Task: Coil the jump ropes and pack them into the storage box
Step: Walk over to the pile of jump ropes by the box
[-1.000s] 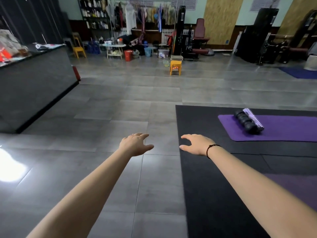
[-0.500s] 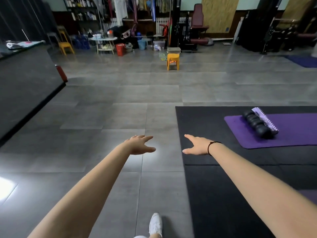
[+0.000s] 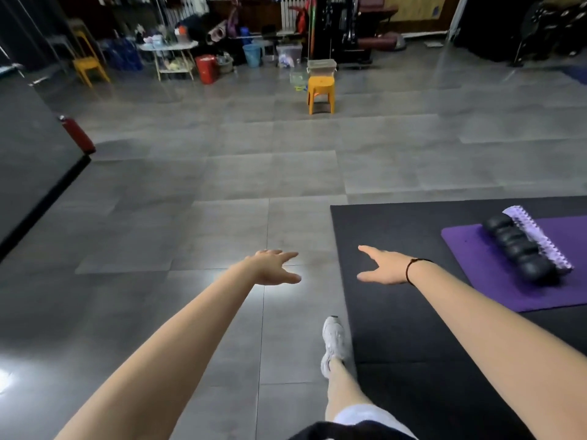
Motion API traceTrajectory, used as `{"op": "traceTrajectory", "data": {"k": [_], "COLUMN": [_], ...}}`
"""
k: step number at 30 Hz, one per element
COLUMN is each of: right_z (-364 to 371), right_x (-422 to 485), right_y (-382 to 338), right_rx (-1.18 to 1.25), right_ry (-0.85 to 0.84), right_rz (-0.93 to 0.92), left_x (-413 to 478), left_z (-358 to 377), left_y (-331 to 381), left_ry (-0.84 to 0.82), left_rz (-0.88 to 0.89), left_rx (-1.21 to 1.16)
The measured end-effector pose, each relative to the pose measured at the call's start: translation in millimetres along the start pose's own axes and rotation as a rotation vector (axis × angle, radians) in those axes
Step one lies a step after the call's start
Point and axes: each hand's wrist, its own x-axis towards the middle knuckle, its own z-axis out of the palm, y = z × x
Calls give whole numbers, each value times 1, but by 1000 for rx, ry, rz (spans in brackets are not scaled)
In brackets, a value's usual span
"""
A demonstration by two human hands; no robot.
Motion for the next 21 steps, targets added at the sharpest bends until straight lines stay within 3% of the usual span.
{"op": "traceTrajectory", "data": {"k": [11, 21], "right_z": [-267, -442], "right_x": [268, 555], "right_y": [32, 8], "right_rx": [-83, -106], "right_ry": [-9, -37], "right_rz": [16, -120], "left_x": [285, 562], "left_z": [-222, -395], "left_y": [-2, -67], "left_ry": [13, -12], "left_rz": [-57, -85], "left_rx": [-88, -31]}}
